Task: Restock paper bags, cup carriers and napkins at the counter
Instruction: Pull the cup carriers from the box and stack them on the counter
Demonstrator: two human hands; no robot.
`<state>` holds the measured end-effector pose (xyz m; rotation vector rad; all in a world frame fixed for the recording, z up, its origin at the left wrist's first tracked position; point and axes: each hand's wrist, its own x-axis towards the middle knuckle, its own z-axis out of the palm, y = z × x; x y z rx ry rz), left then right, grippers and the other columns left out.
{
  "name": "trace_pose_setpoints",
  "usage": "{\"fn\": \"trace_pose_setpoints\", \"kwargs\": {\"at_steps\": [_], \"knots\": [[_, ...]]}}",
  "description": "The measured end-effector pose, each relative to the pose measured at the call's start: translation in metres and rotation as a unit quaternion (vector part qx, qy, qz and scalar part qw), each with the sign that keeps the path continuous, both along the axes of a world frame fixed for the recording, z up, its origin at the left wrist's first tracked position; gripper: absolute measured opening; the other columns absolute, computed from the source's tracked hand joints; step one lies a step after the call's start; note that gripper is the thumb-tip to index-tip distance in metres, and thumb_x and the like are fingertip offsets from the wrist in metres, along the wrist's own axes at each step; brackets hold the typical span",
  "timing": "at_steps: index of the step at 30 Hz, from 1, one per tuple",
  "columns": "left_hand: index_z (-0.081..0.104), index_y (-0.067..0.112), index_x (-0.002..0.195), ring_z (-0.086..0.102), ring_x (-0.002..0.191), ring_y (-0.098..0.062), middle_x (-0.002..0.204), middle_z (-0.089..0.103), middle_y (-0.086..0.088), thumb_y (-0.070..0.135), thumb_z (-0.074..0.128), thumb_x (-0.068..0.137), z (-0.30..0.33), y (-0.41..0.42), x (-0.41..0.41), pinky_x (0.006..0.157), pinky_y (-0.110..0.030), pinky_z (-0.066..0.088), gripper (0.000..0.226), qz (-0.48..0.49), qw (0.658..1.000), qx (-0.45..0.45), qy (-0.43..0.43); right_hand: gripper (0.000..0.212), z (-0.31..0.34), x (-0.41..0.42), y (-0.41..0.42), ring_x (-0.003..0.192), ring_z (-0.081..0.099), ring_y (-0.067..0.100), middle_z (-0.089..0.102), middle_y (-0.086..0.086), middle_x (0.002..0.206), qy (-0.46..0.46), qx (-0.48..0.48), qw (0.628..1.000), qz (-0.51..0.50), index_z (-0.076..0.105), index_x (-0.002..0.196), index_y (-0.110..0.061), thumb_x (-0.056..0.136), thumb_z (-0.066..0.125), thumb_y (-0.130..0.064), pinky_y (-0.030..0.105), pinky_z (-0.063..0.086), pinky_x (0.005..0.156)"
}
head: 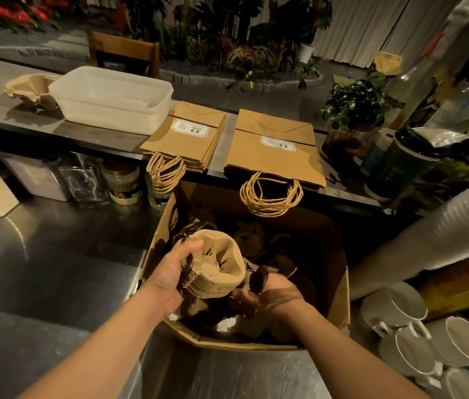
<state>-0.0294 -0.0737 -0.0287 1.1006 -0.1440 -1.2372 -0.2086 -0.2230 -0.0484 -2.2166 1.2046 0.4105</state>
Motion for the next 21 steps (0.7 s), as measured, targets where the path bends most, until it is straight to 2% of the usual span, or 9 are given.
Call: {"fn": "trace_pose_setpoints", "kwargs": {"at_steps": [2, 5, 8, 10, 13, 17, 21], "knots": [[0.060, 0.021, 0.137, 0.066, 0.119, -0.040, 0.126, 0.071, -0.016, 0.044, 0.075, 0.071, -0.001, 0.000, 0.000, 0.097, -0.055, 0.053, 0.071, 0.000, 1.000, -0.001, 0.000, 0.077, -0.001, 0.000, -0.003, 0.101, 0.064, 0.017, 0.067, -0.001, 0.112, -0.001, 0.036, 0.999, -0.011, 0.051, 0.133, -0.024, 0.078, 0.066, -0.075, 0.032, 0.055, 0.084], [0.061, 0.020, 0.137, 0.066, 0.119, -0.040, 0.127, 0.071, -0.016, 0.045, 0.077, 0.070, -0.002, -0.001, 0.000, 0.100, -0.057, 0.052, 0.073, -0.001, 1.000, 0.004, 0.001, 0.071, -0.007, -0.001, -0.009, 0.113, 0.063, 0.021, 0.064, 0.000, 0.121, -0.011, 0.037, 0.999, -0.004, 0.052, 0.135, -0.025, 0.081, 0.068, -0.069, 0.036, 0.055, 0.096], [0.061, 0.021, 0.136, 0.065, 0.120, -0.040, 0.127, 0.070, -0.016, 0.045, 0.077, 0.071, -0.004, -0.001, 0.002, 0.102, -0.058, 0.051, 0.072, 0.000, 1.000, 0.007, 0.001, 0.090, -0.010, -0.001, -0.011, 0.139, 0.042, 0.029, 0.037, 0.008, 0.153, -0.027, 0.005, 0.999, -0.031, 0.039, 0.150, -0.021, 0.080, 0.071, -0.068, 0.037, 0.042, 0.111], [0.061, 0.021, 0.136, 0.065, 0.120, -0.040, 0.128, 0.070, -0.016, 0.046, 0.076, 0.071, -0.005, -0.001, 0.002, 0.101, -0.057, 0.051, 0.071, 0.000, 1.000, 0.009, -0.001, 0.095, -0.012, 0.001, -0.012, 0.142, 0.035, 0.029, 0.030, 0.010, 0.155, -0.056, -0.024, 0.996, -0.067, 0.034, 0.151, -0.018, 0.079, 0.075, -0.063, 0.039, 0.040, 0.115], [0.061, 0.022, 0.137, 0.066, 0.119, -0.039, 0.127, 0.071, -0.015, 0.045, 0.076, 0.071, -0.006, -0.002, 0.002, 0.098, -0.056, 0.053, 0.071, 0.000, 1.000, 0.008, -0.001, 0.099, -0.015, 0.007, -0.013, 0.146, 0.027, 0.032, 0.025, 0.010, 0.157, -0.060, -0.004, 0.995, -0.079, 0.027, 0.156, -0.021, 0.079, 0.081, -0.052, 0.043, 0.036, 0.118], [0.060, 0.021, 0.137, 0.066, 0.119, -0.040, 0.126, 0.071, -0.017, 0.045, 0.075, 0.072, -0.006, -0.002, 0.002, 0.102, -0.059, 0.051, 0.071, -0.002, 1.000, 0.005, 0.003, 0.085, -0.019, 0.012, -0.015, 0.145, 0.034, 0.034, 0.021, 0.008, 0.160, -0.055, 0.048, 0.994, -0.086, 0.028, 0.156, -0.021, 0.088, 0.077, -0.025, 0.040, 0.040, 0.114], [0.059, 0.020, 0.139, 0.066, 0.119, -0.041, 0.128, 0.070, -0.017, 0.045, 0.079, 0.068, -0.007, -0.002, 0.003, 0.103, -0.061, 0.049, 0.077, -0.002, 1.000, 0.006, 0.006, 0.096, -0.021, 0.014, -0.017, 0.142, 0.039, 0.033, 0.024, 0.011, 0.159, -0.068, 0.066, 0.991, -0.092, 0.026, 0.156, -0.020, 0.080, 0.085, -0.028, 0.039, 0.044, 0.111]]}}
